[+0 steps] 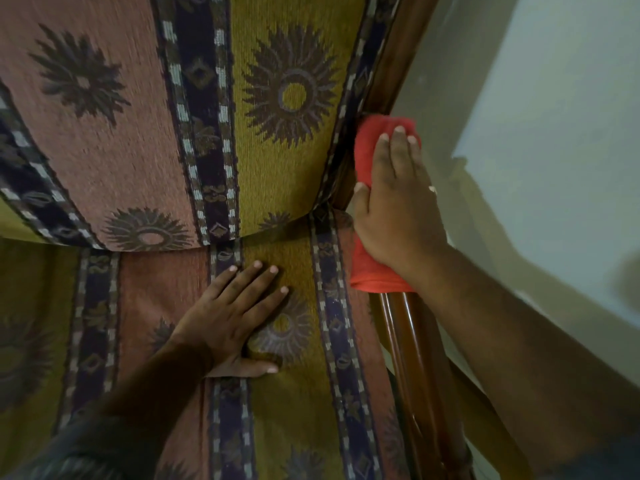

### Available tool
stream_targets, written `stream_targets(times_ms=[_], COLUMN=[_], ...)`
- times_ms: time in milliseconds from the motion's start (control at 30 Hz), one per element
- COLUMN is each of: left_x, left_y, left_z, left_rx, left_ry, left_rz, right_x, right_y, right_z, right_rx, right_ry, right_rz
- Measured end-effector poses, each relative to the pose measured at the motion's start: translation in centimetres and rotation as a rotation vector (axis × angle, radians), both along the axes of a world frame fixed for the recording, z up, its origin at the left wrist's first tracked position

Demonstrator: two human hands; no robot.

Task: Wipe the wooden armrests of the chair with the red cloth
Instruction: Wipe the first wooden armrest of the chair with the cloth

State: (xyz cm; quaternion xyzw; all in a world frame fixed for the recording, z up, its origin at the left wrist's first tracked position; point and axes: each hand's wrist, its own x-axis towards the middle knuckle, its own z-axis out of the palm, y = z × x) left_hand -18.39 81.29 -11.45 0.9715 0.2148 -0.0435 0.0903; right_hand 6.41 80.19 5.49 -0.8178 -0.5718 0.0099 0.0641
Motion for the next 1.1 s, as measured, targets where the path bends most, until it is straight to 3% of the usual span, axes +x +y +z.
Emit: stream_targets(times_ms=[167,533,700,933,1100], left_x=[-0.1,0.0,0.0,0.0,0.0], left_y=[0.1,0.1,0.1,0.1,0.1], left_z=[-0.1,0.0,0.0,-0.3,-0.3], left_rx=[-0.010,0.011,-0.016,-0.018,-0.007], left_ry=[-0.018,-0.023,-0.027,-0.017,-0.027], left_rz=[-0.001,-0.004,-0.007,-0.013,-0.007], right_x=[0.9,0.6,0.5,1.8,1.9], right_y=[2.3,1.9,-0.8,2.3,2.7], right_z=[0.8,1.0,0.7,0.9,0.9], right_rx=[-0.059,-0.026,-0.045,-0.101,-0.056], right_ry=[-0.099,0.109,0.096,-0.035,0.021], right_rz=[0.167,-0.011,0.045,0.192,0.121])
